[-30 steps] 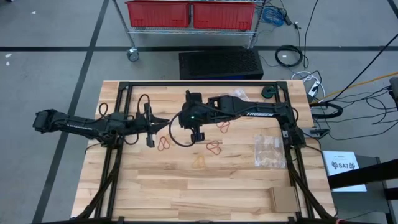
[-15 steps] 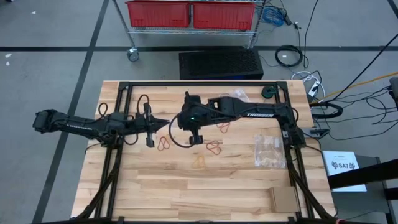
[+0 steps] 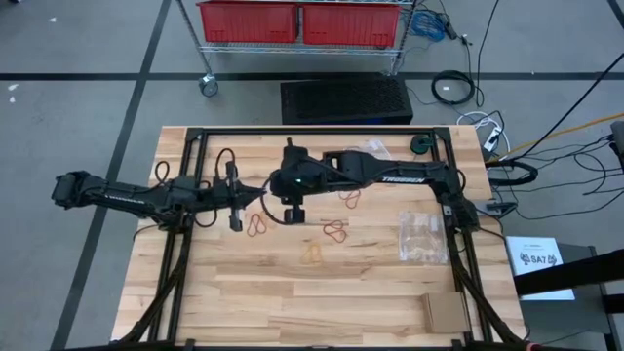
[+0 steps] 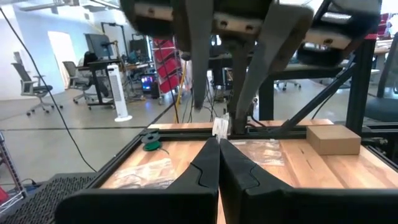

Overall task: Sort rubber bands
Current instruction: Open the left zip bag

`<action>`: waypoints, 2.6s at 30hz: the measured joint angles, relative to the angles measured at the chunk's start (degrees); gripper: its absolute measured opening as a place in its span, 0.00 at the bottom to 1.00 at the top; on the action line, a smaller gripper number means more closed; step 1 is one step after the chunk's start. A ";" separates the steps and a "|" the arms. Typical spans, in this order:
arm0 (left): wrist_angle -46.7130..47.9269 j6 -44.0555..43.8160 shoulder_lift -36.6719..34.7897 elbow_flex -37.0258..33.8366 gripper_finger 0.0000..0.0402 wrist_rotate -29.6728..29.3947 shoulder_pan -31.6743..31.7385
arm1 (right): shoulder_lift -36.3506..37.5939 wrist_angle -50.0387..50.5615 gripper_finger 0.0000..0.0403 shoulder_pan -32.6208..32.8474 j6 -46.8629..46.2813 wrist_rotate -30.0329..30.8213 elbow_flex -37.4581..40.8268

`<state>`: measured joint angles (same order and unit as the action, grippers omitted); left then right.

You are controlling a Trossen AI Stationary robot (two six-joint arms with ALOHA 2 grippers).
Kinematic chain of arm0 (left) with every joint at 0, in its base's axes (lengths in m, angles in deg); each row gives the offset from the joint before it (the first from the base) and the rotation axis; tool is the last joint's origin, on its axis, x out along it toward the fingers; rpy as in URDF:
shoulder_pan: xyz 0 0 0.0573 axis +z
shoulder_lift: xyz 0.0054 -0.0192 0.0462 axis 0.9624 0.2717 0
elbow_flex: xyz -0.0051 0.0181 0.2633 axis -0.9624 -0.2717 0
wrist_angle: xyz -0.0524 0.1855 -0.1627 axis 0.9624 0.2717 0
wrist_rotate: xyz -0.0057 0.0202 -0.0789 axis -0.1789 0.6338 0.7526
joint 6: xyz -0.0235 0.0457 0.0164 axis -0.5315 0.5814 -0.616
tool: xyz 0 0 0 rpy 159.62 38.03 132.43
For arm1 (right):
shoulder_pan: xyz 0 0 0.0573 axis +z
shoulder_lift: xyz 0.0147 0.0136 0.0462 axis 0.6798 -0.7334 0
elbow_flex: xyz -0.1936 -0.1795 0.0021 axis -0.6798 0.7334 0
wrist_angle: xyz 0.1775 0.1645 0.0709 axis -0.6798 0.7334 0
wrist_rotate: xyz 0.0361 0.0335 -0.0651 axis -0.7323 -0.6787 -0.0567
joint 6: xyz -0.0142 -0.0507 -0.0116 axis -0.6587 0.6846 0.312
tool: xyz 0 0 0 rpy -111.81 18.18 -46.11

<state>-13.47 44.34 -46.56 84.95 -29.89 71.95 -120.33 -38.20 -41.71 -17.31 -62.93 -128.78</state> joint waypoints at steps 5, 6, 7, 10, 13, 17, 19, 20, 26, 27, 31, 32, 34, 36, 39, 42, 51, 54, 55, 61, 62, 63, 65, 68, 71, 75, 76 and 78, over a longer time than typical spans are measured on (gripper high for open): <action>0.04 -0.02 0.02 0.00 0.00 0.00 0.00 | -2.10 -0.52 0.25 -0.47 -0.03 -1.57 0.06; 0.03 -0.02 0.02 0.01 0.00 0.00 0.00 | -2.46 -0.92 0.24 -0.47 0.01 -1.53 0.07; 0.05 -0.02 0.02 0.00 0.00 0.00 0.00 | -2.64 -1.60 0.23 -0.50 0.03 -1.54 0.04; 0.13 -0.03 0.02 0.02 0.00 0.00 0.00 | -2.69 -1.54 0.18 -0.50 0.03 -1.54 0.04; 0.23 -0.04 0.02 0.02 0.00 0.00 0.00 | -2.69 -2.62 0.13 -0.54 -1.29 -1.44 0.04; 0.08 -0.05 0.00 0.04 0.00 0.00 0.00 | -2.43 -3.16 0.11 -0.54 -1.91 -1.40 0.04; 0.24 -0.07 0.00 0.04 0.00 -0.01 0.00 | -2.39 -3.07 0.13 -0.54 -2.64 -1.42 0.04; 0.30 -0.07 0.03 0.04 0.00 0.00 0.00 | -2.39 -2.87 0.13 -0.54 -2.78 -1.41 0.04; 0.42 -0.07 0.02 0.04 0.00 -0.04 0.00 | -1.73 -2.82 0.16 -0.54 -3.00 -1.46 0.01; 0.42 -0.07 0.00 0.04 0.00 -0.04 0.00 | -1.65 -2.66 0.16 -0.54 -2.98 -1.43 -0.04; 0.40 -0.07 0.00 0.04 0.00 -0.06 0.00 | -1.77 -1.42 0.12 -0.54 -3.33 -1.45 -0.02; 0.40 -0.07 0.01 0.04 0.00 -0.06 0.00 | -1.77 -1.17 0.10 -0.54 -3.30 -1.43 -0.02; 0.39 -0.07 0.01 0.04 0.00 -0.07 0.01 | -1.75 -0.89 0.05 -0.54 -3.06 -1.41 -0.02; 0.57 -0.06 0.03 0.04 0.00 -0.09 0.00 | -1.75 -0.39 0.02 -0.54 -2.94 -1.38 -0.02; 0.62 0.00 0.04 0.04 0.00 -0.09 0.00 | -1.75 0.28 0.02 -0.52 -3.22 -1.28 -0.02; 0.79 0.02 0.04 0.04 0.00 -0.09 0.00 | -1.75 1.94 0.02 -0.29 -3.24 -1.18 -0.02; 0.79 0.04 -0.10 0.04 0.00 -0.09 0.00 | -1.75 6.84 0.01 -0.10 -4.09 -0.84 -0.04; 0.86 0.07 -0.52 0.02 0.00 -0.09 0.00 | -1.75 8.91 0.01 -0.10 -4.31 -0.84 -0.04; 0.88 0.07 -0.72 0.02 0.00 -0.11 0.00 | -1.75 9.28 0.01 -0.10 -4.31 -0.84 -0.04; 1.29 0.09 -2.56 0.02 0.00 -0.44 0.02 | -1.76 14.29 0.01 -0.01 -5.56 -0.87 0.03; 1.32 0.07 -2.95 0.02 0.00 -0.46 0.02 | -1.79 14.64 0.01 0.01 -5.74 -0.89 0.07; 1.58 0.05 -3.28 0.02 0.00 -0.46 0.00 | -1.79 14.90 0.01 0.01 -6.02 -0.83 0.07; 2.18 0.02 -4.07 0.02 0.00 -0.44 0.00 | -1.77 17.09 0.01 0.12 -6.85 0.65 0.07; 3.65 0.00 -5.15 0.02 0.00 -0.44 0.00 | -1.77 18.77 0.01 0.34 -7.31 1.51 0.07; 4.52 -0.30 -5.49 0.02 0.00 0.44 0.00 | -1.77 18.53 0.01 0.68 -7.31 1.65 0.07; 5.44 -0.43 -4.43 0.02 0.03 4.49 0.00 | -1.77 18.39 0.01 0.92 -7.24 1.64 0.07; 5.49 -0.44 -4.08 0.02 0.05 4.94 0.00 | -1.77 18.35 0.01 0.92 -7.26 1.60 0.07; 5.37 -0.46 -3.07 0.02 0.10 5.33 0.00 | -1.77 18.31 0.01 0.89 -7.26 1.60 0.07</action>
<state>-8.10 43.88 -49.64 84.98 -24.56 71.95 -122.11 -19.89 -40.82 -24.57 -61.33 -128.71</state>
